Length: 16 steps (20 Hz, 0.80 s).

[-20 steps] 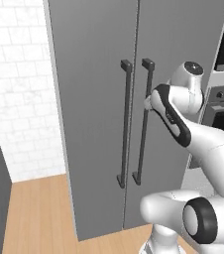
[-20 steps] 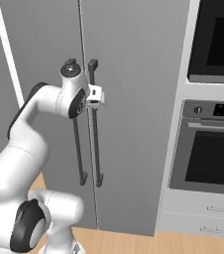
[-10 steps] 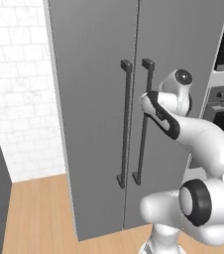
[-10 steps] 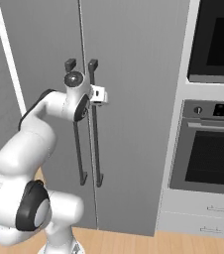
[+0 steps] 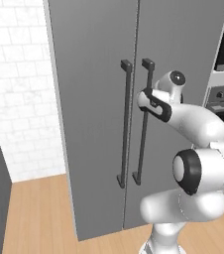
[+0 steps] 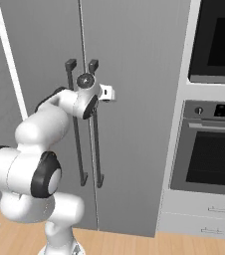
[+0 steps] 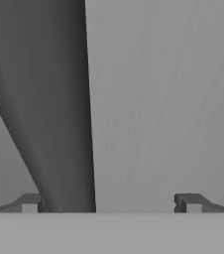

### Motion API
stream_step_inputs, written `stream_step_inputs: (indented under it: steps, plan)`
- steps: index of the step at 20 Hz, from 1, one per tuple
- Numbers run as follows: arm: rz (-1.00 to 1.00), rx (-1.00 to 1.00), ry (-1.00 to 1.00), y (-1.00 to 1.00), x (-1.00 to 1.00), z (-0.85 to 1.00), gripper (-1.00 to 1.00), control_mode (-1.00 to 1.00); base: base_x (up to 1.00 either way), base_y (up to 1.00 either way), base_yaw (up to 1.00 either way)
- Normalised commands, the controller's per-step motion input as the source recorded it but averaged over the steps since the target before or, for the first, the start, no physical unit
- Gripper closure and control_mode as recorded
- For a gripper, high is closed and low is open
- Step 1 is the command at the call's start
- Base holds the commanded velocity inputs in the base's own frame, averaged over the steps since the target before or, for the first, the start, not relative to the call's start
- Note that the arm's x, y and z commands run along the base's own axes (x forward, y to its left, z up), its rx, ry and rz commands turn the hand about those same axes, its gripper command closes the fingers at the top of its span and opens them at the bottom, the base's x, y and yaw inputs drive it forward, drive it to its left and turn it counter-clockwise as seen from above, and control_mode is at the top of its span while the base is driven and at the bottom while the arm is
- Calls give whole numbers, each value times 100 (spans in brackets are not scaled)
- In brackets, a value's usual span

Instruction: Take the strawberry from the fridge and place it on top of the pancake, located on the dining counter.

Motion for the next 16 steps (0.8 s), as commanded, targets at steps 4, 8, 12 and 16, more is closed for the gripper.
stream_step_inputs:
  steps: [4,8,12,16]
  plan:
    - [0,0,0,-1,40,-12,-100,-100,0,0,0]
    - [0,0,-7,0,45,-25,-100,-100,0,0,0]
    - [0,0,-10,0,43,-23,100,-100,0,0,0]
    - [0,0,-9,-5,10,-7,100,-100,0,0,0]
